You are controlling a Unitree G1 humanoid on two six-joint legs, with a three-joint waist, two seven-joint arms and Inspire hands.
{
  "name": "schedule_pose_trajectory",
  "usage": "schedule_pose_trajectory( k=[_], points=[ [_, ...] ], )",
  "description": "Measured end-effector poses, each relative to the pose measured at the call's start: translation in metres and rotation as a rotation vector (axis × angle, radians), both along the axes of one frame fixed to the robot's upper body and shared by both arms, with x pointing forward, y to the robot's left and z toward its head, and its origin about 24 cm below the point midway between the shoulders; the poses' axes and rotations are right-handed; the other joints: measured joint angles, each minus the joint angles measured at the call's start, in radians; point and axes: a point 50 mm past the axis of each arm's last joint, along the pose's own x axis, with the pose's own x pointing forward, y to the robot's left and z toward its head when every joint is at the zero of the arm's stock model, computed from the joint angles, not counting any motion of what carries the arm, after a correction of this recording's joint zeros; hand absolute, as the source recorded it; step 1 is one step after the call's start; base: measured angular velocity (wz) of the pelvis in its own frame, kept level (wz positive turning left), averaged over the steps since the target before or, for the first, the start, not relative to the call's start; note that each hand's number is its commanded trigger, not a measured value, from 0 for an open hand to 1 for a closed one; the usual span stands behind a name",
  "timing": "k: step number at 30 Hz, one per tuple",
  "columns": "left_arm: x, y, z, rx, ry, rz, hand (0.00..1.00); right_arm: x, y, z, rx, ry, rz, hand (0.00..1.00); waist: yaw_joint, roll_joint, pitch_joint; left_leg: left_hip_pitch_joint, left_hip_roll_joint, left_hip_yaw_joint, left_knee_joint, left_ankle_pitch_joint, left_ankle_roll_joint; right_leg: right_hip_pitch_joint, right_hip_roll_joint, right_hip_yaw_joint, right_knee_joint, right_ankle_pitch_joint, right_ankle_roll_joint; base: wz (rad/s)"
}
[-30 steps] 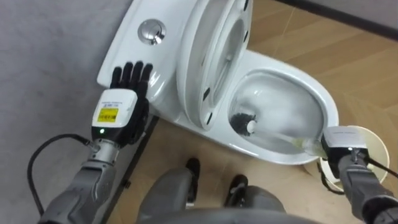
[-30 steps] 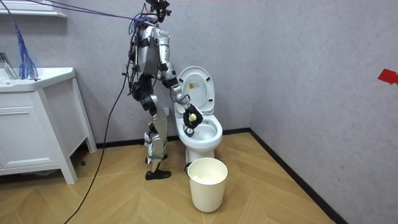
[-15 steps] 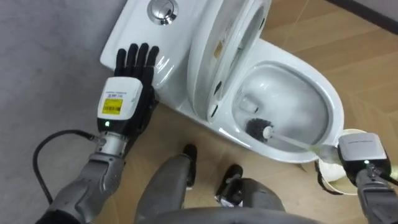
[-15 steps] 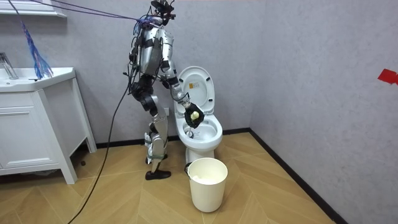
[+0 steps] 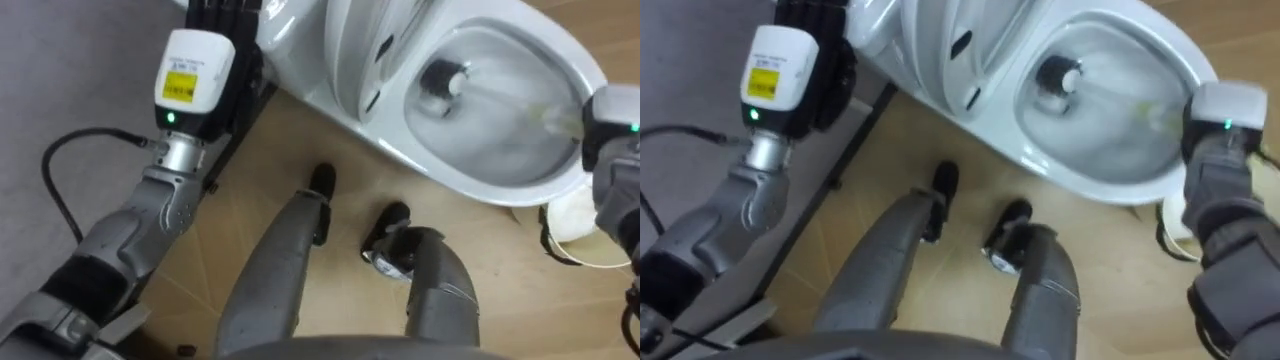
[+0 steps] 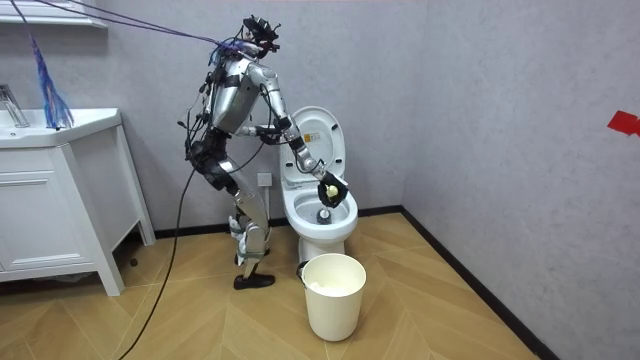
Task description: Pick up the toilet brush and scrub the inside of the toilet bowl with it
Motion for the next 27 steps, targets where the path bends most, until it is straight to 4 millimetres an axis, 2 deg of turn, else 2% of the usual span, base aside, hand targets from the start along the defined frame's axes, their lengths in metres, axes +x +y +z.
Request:
schedule_pose_trajectory(
  k=[4,8,10,15,18,19,20,21,22,23,25,27],
  points=[
    [0.004,0.009,0.013,0.008,-0.055,0.018,0.00,0.012,-0.001,0.015,0.095,-0.094,-0.065,1.00,-0.011,-0.016,-0.0018,-0.041,0.009,0.001,-0.001,0.020,-0.007,-0.051,0.002,0.002,0.012,0.009,-0.020,-0.05],
    [-0.002,0.023,0.011,0.006,-0.050,0.078,0.00,0.017,-0.004,0.025,0.156,-0.169,-0.109,1.00,-0.053,-0.024,-0.0049,-0.043,0.008,0.004,-0.004,0.032,-0.013,-0.063,0.002,0.008,0.017,0.017,-0.028,-0.03],
    [-0.003,0.027,0.011,0.010,-0.049,0.096,0.00,0.017,-0.004,0.025,0.157,-0.172,-0.108,1.00,-0.062,-0.025,-0.0060,-0.038,0.008,0.004,-0.004,0.032,-0.014,-0.060,0.002,0.010,0.019,0.017,-0.029,-0.02],
    [-0.001,0.028,0.009,0.057,-0.035,0.118,0.00,0.019,-0.002,0.026,0.085,-0.142,-0.049,1.00,-0.063,-0.024,-0.0076,-0.032,0.000,0.002,0.003,0.035,-0.013,-0.058,-0.004,0.014,0.029,0.019,-0.029,0.00],
    [0.001,0.027,0.007,0.067,0.001,0.114,0.00,0.017,0.005,0.019,0.004,-0.075,0.036,1.00,-0.047,-0.018,-0.0106,-0.011,0.000,0.002,0.003,0.031,-0.014,-0.032,-0.002,0.010,0.020,0.021,-0.026,0.00],
    [0.000,0.027,0.003,0.082,0.033,0.112,0.00,0.013,0.010,0.012,-0.033,-0.028,0.087,1.00,-0.037,-0.002,-0.0158,0.002,0.002,-0.008,0.003,0.028,-0.014,-0.007,0.006,-0.003,0.002,0.022,-0.022,0.08],
    [-0.002,0.027,-0.003,0.085,0.059,0.117,0.00,0.008,0.015,0.005,-0.098,0.039,0.148,1.00,-0.025,0.024,-0.0190,0.014,0.007,-0.022,-0.002,0.025,-0.015,0.021,0.016,-0.017,-0.021,0.025,-0.013,0.11],
    [-0.003,0.028,-0.006,0.090,0.074,0.122,0.00,0.005,0.017,0.000,-0.135,0.073,0.178,1.00,-0.018,0.036,-0.0189,0.021,0.007,-0.029,-0.003,0.024,-0.014,0.035,0.019,-0.024,-0.031,0.026,-0.009,0.09],
    [-0.003,0.028,-0.010,0.091,0.105,0.133,0.00,-0.002,0.020,-0.009,-0.192,0.141,0.219,1.00,-0.002,0.052,-0.0248,0.031,0.005,-0.032,-0.008,0.024,-0.014,0.046,0.019,-0.027,-0.039,0.026,-0.003,0.10],
    [-0.009,0.031,-0.018,0.085,0.148,0.152,0.00,-0.009,0.022,-0.017,-0.219,0.183,0.223,1.00,0.010,0.072,-0.0347,0.033,0.003,-0.034,-0.012,0.024,-0.014,0.050,0.019,-0.028,-0.046,0.027,0.002,0.06],
    [-0.015,0.032,-0.026,0.076,0.197,0.160,0.00,-0.020,0.016,-0.022,-0.244,0.220,0.203,1.00,0.023,0.096,-0.0395,0.044,0.000,-0.038,-0.025,0.026,-0.012,0.064,0.019,-0.033,-0.061,0.028,0.003,0.05],
    [-0.022,0.034,-0.034,0.046,0.254,0.168,0.00,-0.029,0.018,-0.029,-0.234,0.244,0.202,1.00,0.018,0.106,-0.0454,0.067,-0.005,-0.041,-0.051,0.035,-0.012,0.086,0.018,-0.039,-0.084,0.032,0.009,0.09]
  ],
)
